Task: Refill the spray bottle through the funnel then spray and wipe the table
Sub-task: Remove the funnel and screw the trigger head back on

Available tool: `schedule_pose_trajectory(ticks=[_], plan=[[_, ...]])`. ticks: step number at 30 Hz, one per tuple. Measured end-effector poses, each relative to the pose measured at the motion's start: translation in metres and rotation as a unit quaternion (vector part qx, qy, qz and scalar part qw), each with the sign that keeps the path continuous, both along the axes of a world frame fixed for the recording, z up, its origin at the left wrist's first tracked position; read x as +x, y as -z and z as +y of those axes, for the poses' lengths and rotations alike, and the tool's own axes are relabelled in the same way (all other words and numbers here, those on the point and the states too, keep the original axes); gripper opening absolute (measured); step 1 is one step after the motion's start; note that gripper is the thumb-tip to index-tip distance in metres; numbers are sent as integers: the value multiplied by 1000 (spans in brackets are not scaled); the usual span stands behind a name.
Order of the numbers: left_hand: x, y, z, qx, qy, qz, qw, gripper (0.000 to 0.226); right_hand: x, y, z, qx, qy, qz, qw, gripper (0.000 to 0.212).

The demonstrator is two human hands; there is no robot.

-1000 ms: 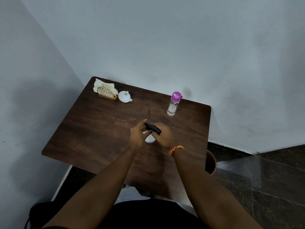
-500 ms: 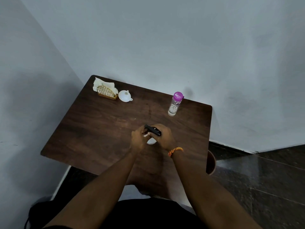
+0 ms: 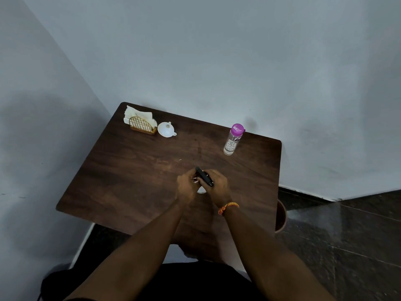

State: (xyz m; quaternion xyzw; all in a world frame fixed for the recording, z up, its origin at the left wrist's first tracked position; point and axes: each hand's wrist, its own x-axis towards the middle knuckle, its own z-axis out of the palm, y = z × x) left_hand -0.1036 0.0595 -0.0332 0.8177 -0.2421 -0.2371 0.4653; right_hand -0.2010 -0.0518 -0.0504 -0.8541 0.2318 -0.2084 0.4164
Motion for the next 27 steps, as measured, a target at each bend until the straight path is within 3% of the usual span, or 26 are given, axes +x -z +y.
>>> schedule_pose_trajectory(ticks=[4,6,8,10,12,16,27], plan=[[1,11,-1,21,-18,-25,999,28,0,2,2,5,13,-7,1000,26],[5,11,2,14,-1,6,1000,44,0,3,2,16,22,-10,1000,25],[15,4,8,-33,62,49,996,68,0,3,0,33,25,-13,999,26],[25,-7,13,-52,138,34,988,79,-1,3,-1,44,22,-21,999,26],[33,-15,13,-49,201,-9,978,74,-1,2,-2,57,15,-30,998,26],[41,-10,10,-50,230,-55,970,38,-4,3,1,94,22,-29,995,24],[54,1,10,-8,221,-2,975,36,-3,13,23,235,132,-33,962,31]])
